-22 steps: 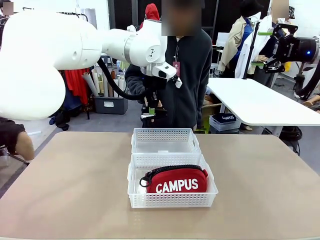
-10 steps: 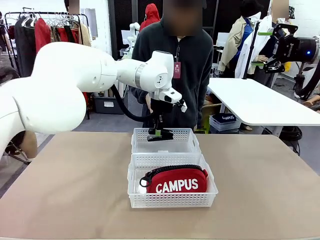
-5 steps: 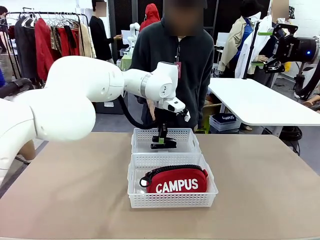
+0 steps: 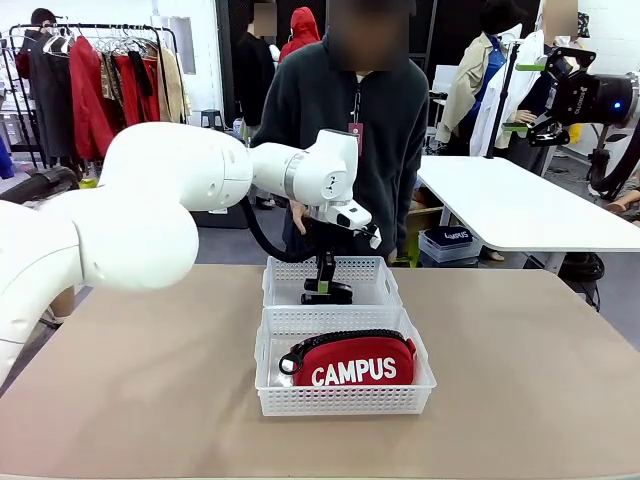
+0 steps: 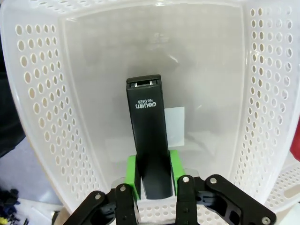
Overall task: Distribute items into two baskets.
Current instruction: Place the picked Stapler into the Organizing basket as instructed by the person.
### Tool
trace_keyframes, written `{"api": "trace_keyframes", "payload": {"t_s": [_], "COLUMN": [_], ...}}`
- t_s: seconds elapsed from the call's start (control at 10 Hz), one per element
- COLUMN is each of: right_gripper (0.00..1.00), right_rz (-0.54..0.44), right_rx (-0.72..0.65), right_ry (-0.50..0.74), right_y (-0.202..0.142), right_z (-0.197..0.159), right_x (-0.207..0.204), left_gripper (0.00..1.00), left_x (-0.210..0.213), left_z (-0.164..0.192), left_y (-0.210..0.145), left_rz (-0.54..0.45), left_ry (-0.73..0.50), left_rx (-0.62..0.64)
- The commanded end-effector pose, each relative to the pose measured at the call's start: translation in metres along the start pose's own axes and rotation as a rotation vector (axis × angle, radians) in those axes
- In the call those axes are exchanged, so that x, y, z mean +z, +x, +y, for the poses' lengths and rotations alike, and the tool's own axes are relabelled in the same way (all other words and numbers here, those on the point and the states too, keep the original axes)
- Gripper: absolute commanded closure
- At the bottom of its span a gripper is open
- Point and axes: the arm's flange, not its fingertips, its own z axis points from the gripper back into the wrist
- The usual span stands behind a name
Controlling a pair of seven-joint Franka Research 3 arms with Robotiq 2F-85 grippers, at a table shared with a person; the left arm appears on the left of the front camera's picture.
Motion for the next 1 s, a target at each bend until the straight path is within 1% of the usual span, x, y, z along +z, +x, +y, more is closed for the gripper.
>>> {"api": "trace_keyframes", "payload": {"t_s": [0.0,0.1,0.2,0.9], "right_gripper": [0.00,0.00,0.00,0.00], "right_rz": [0.002,0.002,0.002,0.002], "right_rx": [0.003,0.003,0.003,0.003], "right_ry": [0.001,0.001,0.001,0.001], "right_y": [-0.001,-0.001,-0.001,-0.001], "right_z": [0.002,0.002,0.002,0.002], "right_x": [-0.001,-0.001,-0.001,-0.001], "left_gripper": [0.24,0.05,0.00,0.00], "left_x": [0.008,0.009,0.011,0.036], "left_z": [0.009,0.010,0.008,0.004], "left_y": [0.007,0.003,0.003,-0.006], "left_rz": [-0.005,0.000,0.000,-0.007], "left_ry": [-0.010,-0.010,-0.019,-0.014], "left_rx": [-0.018,-0.023,-0.024,-0.041]}}
